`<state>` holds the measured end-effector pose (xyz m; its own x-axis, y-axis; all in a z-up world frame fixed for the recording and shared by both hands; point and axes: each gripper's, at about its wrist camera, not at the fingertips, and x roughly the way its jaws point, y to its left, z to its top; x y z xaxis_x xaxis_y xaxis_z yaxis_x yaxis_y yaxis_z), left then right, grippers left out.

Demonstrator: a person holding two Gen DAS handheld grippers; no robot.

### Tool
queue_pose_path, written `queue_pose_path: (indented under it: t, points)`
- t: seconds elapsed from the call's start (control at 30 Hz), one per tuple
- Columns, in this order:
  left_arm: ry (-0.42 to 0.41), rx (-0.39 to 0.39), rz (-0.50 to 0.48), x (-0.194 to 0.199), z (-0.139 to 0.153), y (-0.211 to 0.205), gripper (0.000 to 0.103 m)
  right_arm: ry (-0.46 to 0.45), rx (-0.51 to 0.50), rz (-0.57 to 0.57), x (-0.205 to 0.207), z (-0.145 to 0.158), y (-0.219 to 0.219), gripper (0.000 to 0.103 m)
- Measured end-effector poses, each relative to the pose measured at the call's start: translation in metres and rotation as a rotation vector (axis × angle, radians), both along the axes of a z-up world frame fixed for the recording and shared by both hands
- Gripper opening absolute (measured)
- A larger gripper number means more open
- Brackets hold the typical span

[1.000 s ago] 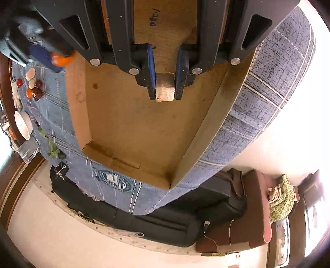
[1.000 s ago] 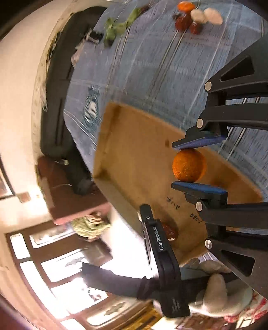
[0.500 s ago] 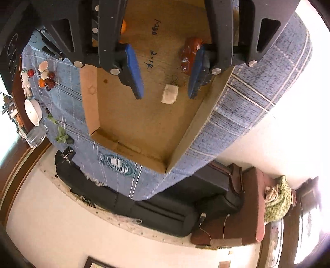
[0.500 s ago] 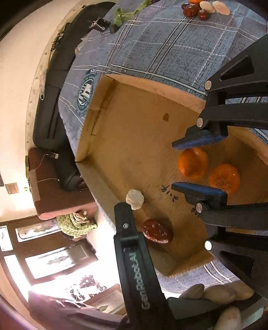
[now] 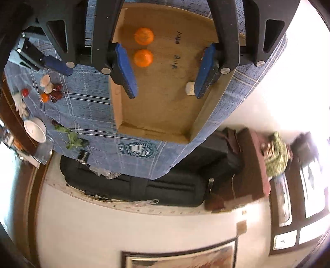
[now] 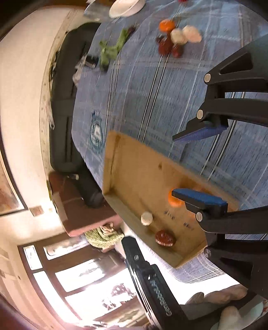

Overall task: Organize fruits
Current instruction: 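Release the mandarin and white cube into the cardboard tray, then grasp a white cube with the right gripper while the left gripper grasps another cube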

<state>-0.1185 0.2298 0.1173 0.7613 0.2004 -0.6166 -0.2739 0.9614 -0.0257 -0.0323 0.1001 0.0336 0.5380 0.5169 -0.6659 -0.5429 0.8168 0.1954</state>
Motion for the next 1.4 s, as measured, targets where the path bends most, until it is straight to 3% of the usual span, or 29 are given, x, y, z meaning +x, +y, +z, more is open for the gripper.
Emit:
queue_pose_path:
  t: [0.23,0.63,0.97,1.17,1.4]
  points:
    - [-0.003,0.084,-0.073,0.002,0.006,-0.045,0.061,0.027,0.037,-0.096,0.0,-0.003,-0.055,0.054]
    - [0.033,0.106,-0.128,0.013,-0.003,-0.077,0.063,0.059,0.059,-0.198,0.004,-0.019,-0.111,0.057]
    - [0.078,0.061,-0.163,0.027,-0.02,-0.082,0.066,0.097,0.038,-0.277,0.015,-0.042,-0.151,0.057]
    - [0.125,0.005,-0.18,0.038,-0.037,-0.083,0.066,0.135,0.03,-0.393,0.029,-0.051,-0.198,0.057]
    - [0.163,-0.018,-0.23,0.047,-0.053,-0.1,0.066,0.131,-0.035,-0.43,0.059,-0.054,-0.201,0.057]
